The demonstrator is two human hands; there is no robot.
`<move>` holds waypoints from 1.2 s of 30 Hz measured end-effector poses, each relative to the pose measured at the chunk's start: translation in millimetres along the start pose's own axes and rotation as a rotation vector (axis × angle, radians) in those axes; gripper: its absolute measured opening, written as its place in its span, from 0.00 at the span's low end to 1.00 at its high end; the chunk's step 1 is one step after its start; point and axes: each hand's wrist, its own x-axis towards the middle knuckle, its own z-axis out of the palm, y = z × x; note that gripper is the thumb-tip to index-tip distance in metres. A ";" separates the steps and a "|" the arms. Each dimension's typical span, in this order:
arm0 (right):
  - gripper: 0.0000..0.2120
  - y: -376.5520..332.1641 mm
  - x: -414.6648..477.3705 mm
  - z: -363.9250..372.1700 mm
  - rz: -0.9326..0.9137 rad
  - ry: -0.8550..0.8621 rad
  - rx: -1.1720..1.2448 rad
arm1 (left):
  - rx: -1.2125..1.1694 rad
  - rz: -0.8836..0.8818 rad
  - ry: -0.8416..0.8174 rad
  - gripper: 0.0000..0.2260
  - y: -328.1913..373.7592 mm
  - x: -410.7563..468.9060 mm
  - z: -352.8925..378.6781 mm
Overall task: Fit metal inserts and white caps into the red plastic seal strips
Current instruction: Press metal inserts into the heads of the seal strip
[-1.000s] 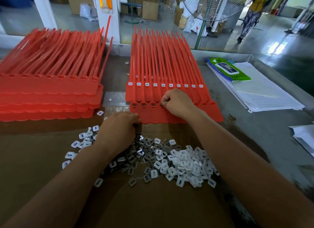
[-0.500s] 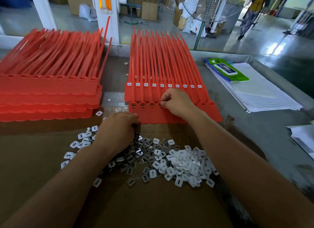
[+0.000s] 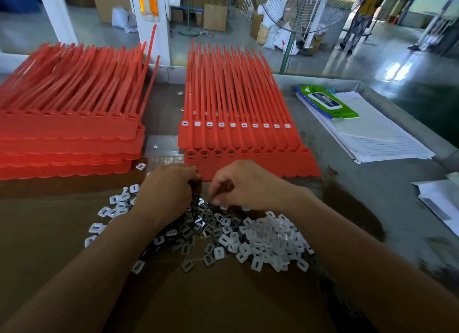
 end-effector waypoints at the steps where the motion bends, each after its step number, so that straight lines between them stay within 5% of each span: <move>1: 0.07 -0.6 -0.3 1.6 0.001 -0.010 -0.008 | 0.004 0.000 -0.005 0.18 0.0 0.2 0.0; 13: 0.04 2.3 0.4 7.4 -0.010 -0.031 -0.038 | 0.019 -0.005 -0.017 0.19 -0.8 0.3 0.2; 21: 0.06 9.2 -1.3 -0.7 -0.010 0.099 0.078 | -0.002 -0.002 0.002 0.19 -1.8 -0.2 0.4; 29: 0.05 45.3 9.6 -23.5 0.211 0.384 0.152 | -0.025 -0.020 -0.007 0.20 -2.1 -0.8 0.7; 36: 0.08 63.9 25.3 -32.4 0.350 0.451 0.052 | -0.033 -0.030 -0.012 0.20 -3.5 -1.1 1.2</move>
